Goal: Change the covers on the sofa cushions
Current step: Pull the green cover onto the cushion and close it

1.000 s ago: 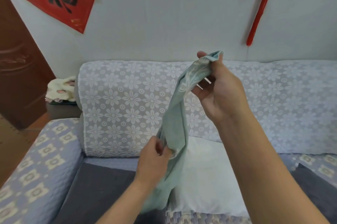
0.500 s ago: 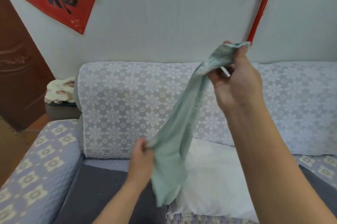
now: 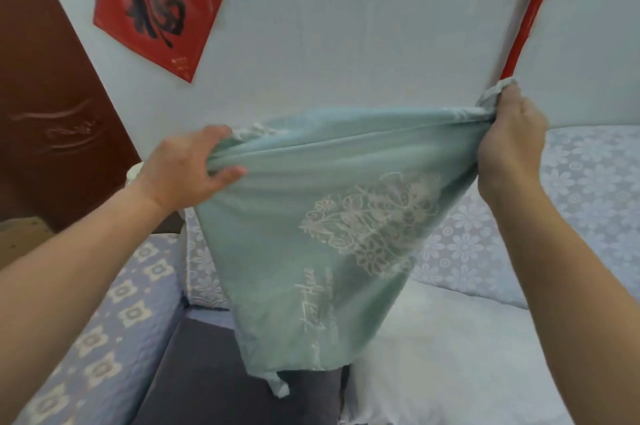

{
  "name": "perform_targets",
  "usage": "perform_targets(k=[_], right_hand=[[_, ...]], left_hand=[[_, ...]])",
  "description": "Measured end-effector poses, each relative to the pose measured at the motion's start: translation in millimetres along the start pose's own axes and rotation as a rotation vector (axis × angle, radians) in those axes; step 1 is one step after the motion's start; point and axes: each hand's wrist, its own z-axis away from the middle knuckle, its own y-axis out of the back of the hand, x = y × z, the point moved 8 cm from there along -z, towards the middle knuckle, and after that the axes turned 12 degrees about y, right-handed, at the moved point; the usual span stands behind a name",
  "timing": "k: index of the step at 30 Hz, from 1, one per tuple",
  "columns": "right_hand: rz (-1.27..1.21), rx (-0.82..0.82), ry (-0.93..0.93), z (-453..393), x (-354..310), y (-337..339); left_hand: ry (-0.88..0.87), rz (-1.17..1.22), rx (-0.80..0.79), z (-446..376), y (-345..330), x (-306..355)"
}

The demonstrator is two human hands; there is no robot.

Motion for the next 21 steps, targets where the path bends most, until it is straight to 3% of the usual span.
perform_targets(k=[3, 7, 10, 11, 12, 15, 18, 21], right_hand=[[0.122, -0.168, 0.01, -8.2, 20.5, -15.6], [0.459, -0.368, -0.034, -18.8, 57.4, -19.3], [0.678, -0.354, -0.043, -63.6, 66.0, 22.0], [0.709, -0.269, 0.004, -85.3, 50.3, 43.4], [0.691, -0.147, 0.04, -111.1, 31.6, 68.8], [0.322, 0.247, 0.066, -170.4, -37.4, 155.6], [0.101, 0.283, 0.091, -209.7, -61.4, 229.3], [-0.191, -0.033, 0.047, -136.5, -90.1, 230.1]], left_hand=[[-0.02, -0.128, -0.086, -1.9, -23.8, -10.5], [0.39, -0.05, -0.291, -18.1, -76.2, -52.4], [0.443, -0.027, -0.392, -47.1, -106.0, -28.4], [0.441, 0.002, -0.388, -68.8, -110.2, -9.4], [0.429, 0.047, -0.357, -92.3, -109.1, 12.8], [0.323, 0.164, -0.177, -173.7, -76.7, 89.1], [0.208, 0.32, 0.009, -214.8, -33.9, 128.4], [0.081, 0.437, 0.041, -199.6, -36.7, 131.3]])
